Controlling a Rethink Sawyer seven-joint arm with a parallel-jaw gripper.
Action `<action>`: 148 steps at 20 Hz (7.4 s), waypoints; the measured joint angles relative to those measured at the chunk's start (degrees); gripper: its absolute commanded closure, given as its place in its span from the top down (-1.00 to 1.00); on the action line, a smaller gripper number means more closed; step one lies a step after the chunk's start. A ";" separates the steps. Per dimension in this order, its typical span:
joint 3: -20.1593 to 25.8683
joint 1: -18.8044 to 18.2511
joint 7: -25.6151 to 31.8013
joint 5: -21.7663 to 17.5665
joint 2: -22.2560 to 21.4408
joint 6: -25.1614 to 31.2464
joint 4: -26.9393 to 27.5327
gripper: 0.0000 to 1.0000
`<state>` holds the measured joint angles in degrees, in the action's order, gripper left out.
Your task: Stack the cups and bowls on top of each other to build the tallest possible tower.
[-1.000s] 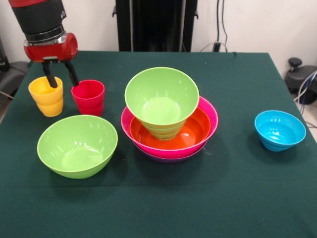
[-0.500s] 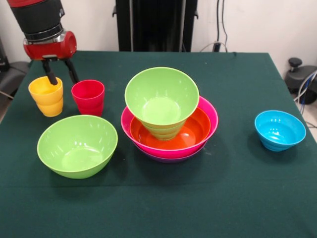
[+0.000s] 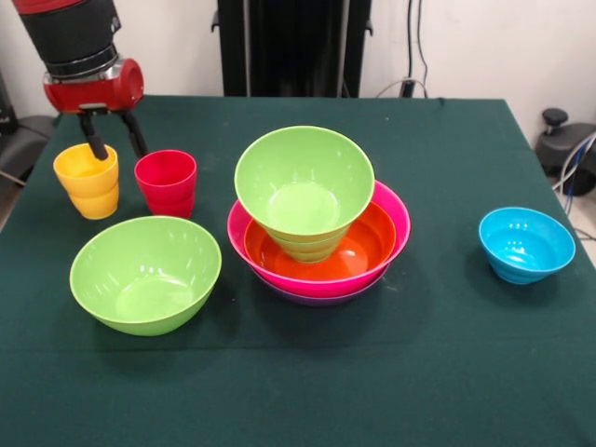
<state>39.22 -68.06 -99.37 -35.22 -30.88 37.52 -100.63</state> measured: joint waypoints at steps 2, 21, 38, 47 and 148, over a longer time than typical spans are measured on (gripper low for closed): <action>0.05 -0.32 0.01 0.00 0.36 0.00 0.16 1.00; 0.42 -4.08 0.02 -4.34 5.37 0.00 2.69 1.00; 0.64 -4.10 0.02 -10.24 10.57 0.12 5.42 1.00; 1.01 -4.10 0.05 -10.35 10.27 -0.19 5.46 -1.00; -5.15 23.60 -6.44 8.36 -20.77 -7.49 -16.14 -1.00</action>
<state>34.07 -44.46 -105.81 -26.86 -51.66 30.03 -116.76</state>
